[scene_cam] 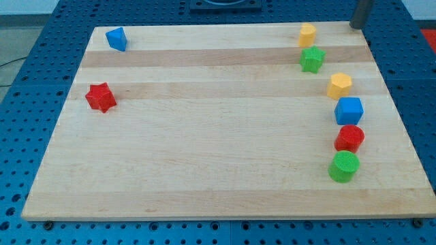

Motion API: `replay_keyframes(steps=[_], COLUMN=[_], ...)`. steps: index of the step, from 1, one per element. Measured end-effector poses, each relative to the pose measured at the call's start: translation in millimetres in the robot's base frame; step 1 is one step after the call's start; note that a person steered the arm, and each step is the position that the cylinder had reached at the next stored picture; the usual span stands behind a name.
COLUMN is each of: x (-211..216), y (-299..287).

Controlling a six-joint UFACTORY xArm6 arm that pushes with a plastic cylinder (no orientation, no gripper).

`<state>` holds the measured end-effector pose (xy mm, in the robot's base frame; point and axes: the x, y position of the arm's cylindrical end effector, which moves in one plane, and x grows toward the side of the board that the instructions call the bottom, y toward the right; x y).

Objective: Move the blue cube to the top center of the board

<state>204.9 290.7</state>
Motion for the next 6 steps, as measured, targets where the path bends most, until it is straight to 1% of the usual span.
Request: replay_keyframes(steps=[1,2,3,4,5,6], x=[-3,-3,14,14,49,119], y=[-3,-88,-97,-91,-68,-32])
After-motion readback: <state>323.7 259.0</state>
